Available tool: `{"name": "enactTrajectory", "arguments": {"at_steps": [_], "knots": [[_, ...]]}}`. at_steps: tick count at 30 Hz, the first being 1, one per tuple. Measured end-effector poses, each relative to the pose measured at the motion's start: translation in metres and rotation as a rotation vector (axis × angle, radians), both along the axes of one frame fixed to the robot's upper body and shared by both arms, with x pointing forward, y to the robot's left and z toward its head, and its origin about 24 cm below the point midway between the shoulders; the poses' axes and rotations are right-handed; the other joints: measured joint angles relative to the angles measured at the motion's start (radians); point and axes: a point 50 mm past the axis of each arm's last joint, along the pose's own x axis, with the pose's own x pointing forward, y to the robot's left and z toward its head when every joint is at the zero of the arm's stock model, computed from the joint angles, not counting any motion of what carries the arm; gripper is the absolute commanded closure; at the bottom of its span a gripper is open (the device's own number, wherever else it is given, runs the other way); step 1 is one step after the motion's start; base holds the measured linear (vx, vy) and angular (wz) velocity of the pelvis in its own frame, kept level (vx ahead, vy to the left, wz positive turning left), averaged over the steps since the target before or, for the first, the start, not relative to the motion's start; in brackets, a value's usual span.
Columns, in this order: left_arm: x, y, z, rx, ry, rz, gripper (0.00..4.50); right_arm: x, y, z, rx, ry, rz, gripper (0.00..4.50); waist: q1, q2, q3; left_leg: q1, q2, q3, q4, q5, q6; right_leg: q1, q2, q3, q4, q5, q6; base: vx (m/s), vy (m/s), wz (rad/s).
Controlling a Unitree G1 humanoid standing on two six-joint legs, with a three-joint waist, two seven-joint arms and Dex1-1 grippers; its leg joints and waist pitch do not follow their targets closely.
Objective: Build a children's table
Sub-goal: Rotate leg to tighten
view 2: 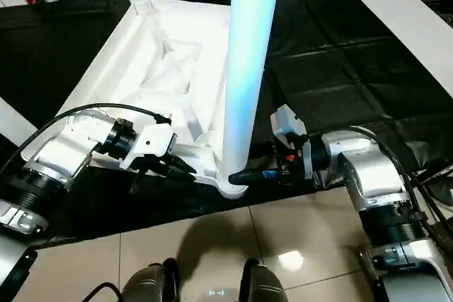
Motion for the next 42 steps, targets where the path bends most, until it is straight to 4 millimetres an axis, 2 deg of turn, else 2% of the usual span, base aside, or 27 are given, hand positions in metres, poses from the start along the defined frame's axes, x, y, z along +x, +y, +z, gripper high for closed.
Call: {"name": "enactTrajectory", "arguments": {"at_steps": [7,10,13,18,21,23,25,26,30,36,42], "knots": [[0.001,-0.001,0.0,-0.005,0.036,0.05,4.5,-0.002,0.001,-0.003,0.036,0.035,-0.04,2.5,0.002,0.0,0.0,0.0,0.0,0.0,0.0,0.0,0.0,0.0,0.0,0.0,0.0,0.0,0.0,0.0,0.0,0.0],[0.003,0.0,0.001,-0.031,0.066,0.174,4.5,-0.003,0.006,-0.008,0.085,0.022,-0.174,2.5,-0.003,0.0,0.0,0.002,0.001,0.0,0.0,0.0,0.0,0.001,0.0,0.0,0.001,0.0,0.001,0.0,0.0,0.0],[0.007,-0.002,0.0,-0.057,0.063,0.317,4.5,0.001,0.013,-0.011,0.116,-0.002,-0.373,2.5,-0.026,0.0,0.0,0.004,0.0,0.0,0.0,0.001,-0.002,0.001,0.0,0.0,0.0,-0.004,0.007,0.0,0.0,0.0],[0.014,-0.028,-0.003,-0.133,0.049,0.527,4.5,0.016,0.023,-0.012,0.188,-0.019,-0.77,2.51,-0.073,-0.001,0.001,0.01,-0.002,-0.003,-0.002,0.001,-0.002,0.002,0.0,-0.001,-0.004,-0.007,0.011,0.0,0.0,0.0],[0.018,-0.039,-0.004,-0.169,0.043,0.608,4.5,0.023,0.033,-0.01,0.212,-0.019,-0.93,2.51,-0.08,-0.001,0.001,0.012,-0.002,-0.008,-0.006,0.001,-0.002,0.002,0.002,-0.005,-0.01,-0.007,0.012,0.0,0.0,0.0],[0.024,-0.052,-0.004,-0.2,0.015,0.688,4.5,0.032,0.045,-0.009,0.254,0.0,-1.113,2.51,-0.08,-0.001,0.001,0.011,-0.003,-0.01,-0.01,0.001,-0.003,0.001,0.003,-0.007,-0.016,-0.007,0.012,0.0,0.0,0.0],[0.027,-0.059,-0.003,-0.206,0.001,0.714,4.5,0.036,0.048,-0.007,0.251,-0.007,-1.188,2.51,-0.081,-0.001,0.001,0.011,-0.003,-0.01,-0.012,0.001,-0.003,0.001,0.002,-0.007,-0.021,-0.007,0.012,0.0,0.0,0.0],[0.027,-0.061,-0.004,-0.21,-0.001,0.72,4.5,0.036,0.049,-0.007,0.256,-0.009,-1.207,1.95,-0.081,-0.001,0.001,0.011,-0.004,-0.009,-0.013,0.001,-0.003,0.002,0.002,-0.006,-0.025,-0.007,0.012,0.0,0.0,0.0],[0.027,-0.062,-0.003,-0.21,-0.006,0.71,4.5,0.036,0.05,-0.007,0.278,0.003,-1.215,1.72,-0.082,-0.001,0.001,0.01,-0.005,-0.007,-0.015,0.001,-0.002,0.004,0.002,-0.005,-0.034,-0.007,0.011,0.0,0.0,0.0],[0.022,-0.053,0.0,-0.174,-0.044,0.586,4.5,0.025,0.025,-0.014,0.211,-0.047,-1.038,1.17,-0.071,-0.001,0.001,0.009,-0.005,-0.004,-0.015,0.0,-0.002,0.005,0.002,-0.001,-0.032,0.011,-0.003,0.0,0.0,0.0],[0.016,-0.034,0.0,-0.158,-0.024,0.417,4.5,0.016,-0.005,-0.007,0.152,-0.14,-0.758,0.64,-0.042,0.002,0.0,0.007,-0.003,-0.005,-0.021,0.003,0.003,0.0,0.003,-0.004,-0.026,0.012,0.0,0.0,0.0,0.0]]}}
